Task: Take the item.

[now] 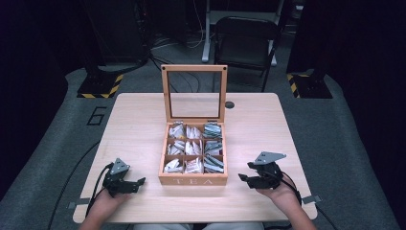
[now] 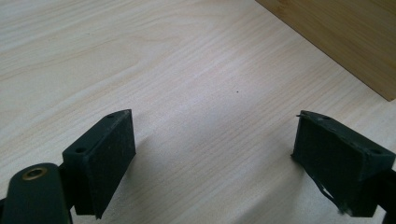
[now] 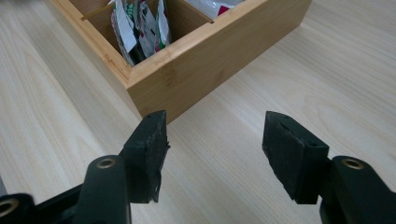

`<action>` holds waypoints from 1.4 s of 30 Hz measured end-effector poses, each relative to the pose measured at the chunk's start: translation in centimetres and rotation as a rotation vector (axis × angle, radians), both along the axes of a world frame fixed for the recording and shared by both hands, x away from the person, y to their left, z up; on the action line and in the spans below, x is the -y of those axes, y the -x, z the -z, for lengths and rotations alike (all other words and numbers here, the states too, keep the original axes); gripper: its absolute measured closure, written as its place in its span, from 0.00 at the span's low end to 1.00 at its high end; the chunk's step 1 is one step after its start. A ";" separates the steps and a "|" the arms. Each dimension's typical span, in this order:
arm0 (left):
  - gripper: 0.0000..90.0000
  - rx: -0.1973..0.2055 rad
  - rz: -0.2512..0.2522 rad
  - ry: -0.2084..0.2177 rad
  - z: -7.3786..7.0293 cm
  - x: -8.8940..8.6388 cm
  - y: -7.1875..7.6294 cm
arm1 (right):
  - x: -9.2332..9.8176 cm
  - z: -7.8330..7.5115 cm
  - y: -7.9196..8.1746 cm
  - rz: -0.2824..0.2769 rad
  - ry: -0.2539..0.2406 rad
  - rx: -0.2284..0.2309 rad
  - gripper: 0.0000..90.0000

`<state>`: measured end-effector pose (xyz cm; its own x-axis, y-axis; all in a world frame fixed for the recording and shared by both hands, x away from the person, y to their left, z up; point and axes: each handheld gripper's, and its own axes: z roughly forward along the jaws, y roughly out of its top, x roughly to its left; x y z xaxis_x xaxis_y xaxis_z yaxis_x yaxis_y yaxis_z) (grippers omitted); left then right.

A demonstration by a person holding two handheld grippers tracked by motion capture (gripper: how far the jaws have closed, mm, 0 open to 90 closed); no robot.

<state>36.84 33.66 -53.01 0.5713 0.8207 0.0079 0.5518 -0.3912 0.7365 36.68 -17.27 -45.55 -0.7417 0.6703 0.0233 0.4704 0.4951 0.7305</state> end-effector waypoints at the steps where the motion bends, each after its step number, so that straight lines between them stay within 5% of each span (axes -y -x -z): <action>1: 0.14 0.000 0.000 0.000 0.0 0.0 0.0 | 0.0 0.0 0.0 0.000 0.000 0.000 0.45; 42: 0.14 0.000 0.000 0.000 0.0 0.0 0.0 | -2.1 -4.6 -1.0 -0.069 0.012 0.009 0.49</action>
